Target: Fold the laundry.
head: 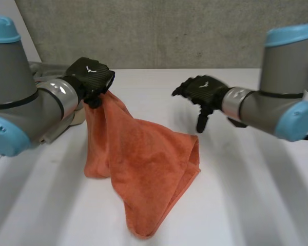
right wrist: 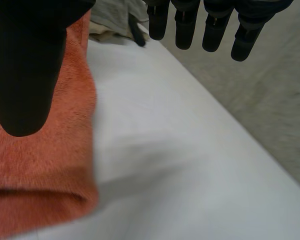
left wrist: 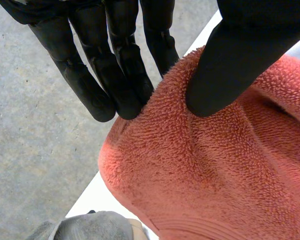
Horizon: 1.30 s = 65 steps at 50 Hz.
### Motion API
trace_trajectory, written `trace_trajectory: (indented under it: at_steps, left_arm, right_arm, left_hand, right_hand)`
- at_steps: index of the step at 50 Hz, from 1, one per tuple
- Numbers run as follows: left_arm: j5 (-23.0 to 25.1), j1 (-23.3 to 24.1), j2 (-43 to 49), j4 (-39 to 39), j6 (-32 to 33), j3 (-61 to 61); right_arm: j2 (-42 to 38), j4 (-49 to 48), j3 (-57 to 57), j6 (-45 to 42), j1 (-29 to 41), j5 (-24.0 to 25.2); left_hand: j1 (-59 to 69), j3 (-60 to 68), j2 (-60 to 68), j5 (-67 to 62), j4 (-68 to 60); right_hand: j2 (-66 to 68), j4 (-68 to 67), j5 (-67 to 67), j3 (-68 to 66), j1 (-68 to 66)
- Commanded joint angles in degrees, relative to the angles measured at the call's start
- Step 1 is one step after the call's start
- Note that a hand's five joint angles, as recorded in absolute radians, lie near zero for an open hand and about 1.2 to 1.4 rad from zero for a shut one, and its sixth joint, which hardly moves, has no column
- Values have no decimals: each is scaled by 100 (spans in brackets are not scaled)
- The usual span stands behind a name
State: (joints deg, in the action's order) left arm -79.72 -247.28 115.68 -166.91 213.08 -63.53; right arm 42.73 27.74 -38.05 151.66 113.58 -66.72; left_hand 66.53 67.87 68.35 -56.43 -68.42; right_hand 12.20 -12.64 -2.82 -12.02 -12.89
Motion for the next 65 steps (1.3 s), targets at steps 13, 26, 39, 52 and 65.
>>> trace_trajectory:
  at_steps: [13, 26, 39, 52, 65]
  left_arm:
    - [150, -321, -933, -1097, -83, -881]
    - [-219, -444, 200, -1494, -425, 1842]
    - [-334, 276, 236, -1063, -1058, 1532]
    - [-395, 962, 1185, -1107, -1032, -467]
    - [-764, 919, 755, -421, -1058, -397]
  right_arm:
    - [-2349, -637, 2266, 918, 630, -367]
    - [57, -3169, 1372, 1674, 376, -1643]
    - [2353, -4312, -3142, 1139, -116, -1231]
    - [1818, -4023, -5318, 137, -600, -1063]
    - [2511, -2441, -4704, -215, -907, -905]
  left_hand:
    - [1347, 1213, 1165, -1357, -1158]
    - [1347, 1213, 1165, -1357, -1158]
    - [1347, 1213, 1165, -1357, -1158]
    - [1347, 1213, 1165, -1357, -1158]
    - [-4370, -4504, -4552, 4360, 4559]
  right_hand:
    - [6543, -6499, -6481, -6562, -6474]
    - [6780, -6736, -6718, -6798, -6711]
    - [6780, -6736, -6718, -6798, -6711]
    - [6780, -6736, -6718, -6798, -6711]
    - [1378, -1335, -1316, -1397, -1309]
